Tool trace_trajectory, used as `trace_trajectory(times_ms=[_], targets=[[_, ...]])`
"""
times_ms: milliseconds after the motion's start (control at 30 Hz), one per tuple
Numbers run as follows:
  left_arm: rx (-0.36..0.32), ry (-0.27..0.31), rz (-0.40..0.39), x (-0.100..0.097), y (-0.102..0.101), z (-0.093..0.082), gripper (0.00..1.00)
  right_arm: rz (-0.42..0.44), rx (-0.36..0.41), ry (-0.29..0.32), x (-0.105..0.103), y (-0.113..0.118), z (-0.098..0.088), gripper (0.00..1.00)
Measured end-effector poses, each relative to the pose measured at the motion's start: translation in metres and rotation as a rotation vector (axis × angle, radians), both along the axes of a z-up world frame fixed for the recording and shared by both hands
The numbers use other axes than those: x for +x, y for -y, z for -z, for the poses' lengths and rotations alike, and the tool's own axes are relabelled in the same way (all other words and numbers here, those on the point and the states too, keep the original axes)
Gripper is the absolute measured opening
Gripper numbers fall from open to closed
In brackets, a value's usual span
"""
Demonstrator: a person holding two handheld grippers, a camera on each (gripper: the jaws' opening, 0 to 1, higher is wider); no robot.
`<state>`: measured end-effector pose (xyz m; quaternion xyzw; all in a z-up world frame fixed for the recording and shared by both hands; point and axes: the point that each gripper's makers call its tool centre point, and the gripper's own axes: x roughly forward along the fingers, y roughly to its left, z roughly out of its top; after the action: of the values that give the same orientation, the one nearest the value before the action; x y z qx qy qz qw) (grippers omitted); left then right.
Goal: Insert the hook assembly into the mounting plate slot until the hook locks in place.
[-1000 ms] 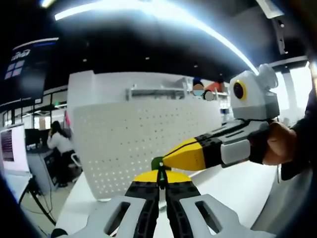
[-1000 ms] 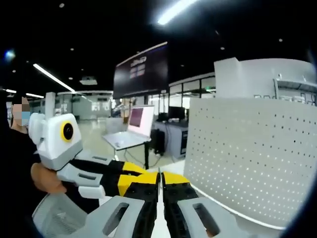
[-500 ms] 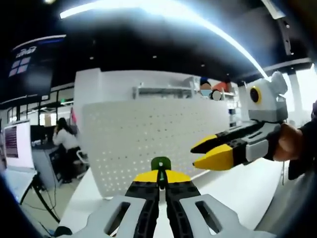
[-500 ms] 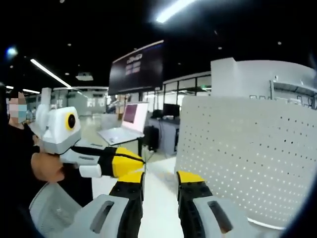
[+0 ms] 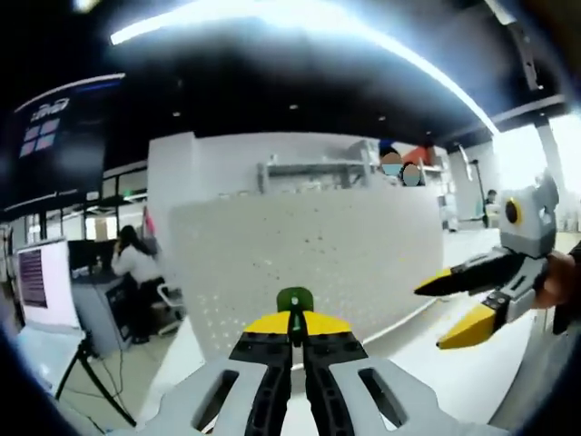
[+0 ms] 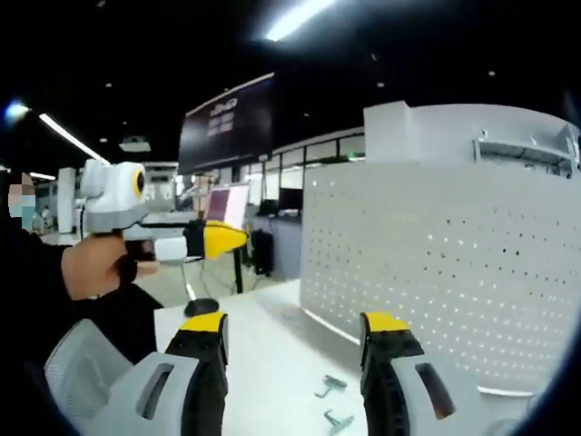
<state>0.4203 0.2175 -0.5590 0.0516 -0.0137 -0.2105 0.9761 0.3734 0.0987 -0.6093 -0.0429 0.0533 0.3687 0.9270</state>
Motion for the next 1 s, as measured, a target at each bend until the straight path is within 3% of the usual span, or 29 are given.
trace_trajectory(times_ms=[433, 1000], targets=[[0.004, 0.064, -0.075, 0.066, -0.021, -0.05, 0.03, 0.068, 0.006, -0.007, 0.0, 0.02, 0.013, 0.65], [0.0, 0.117, -0.171, 0.143, -0.032, -0.081, 0.03, 0.088, 0.014, -0.027, 0.004, 0.03, 0.023, 0.66]])
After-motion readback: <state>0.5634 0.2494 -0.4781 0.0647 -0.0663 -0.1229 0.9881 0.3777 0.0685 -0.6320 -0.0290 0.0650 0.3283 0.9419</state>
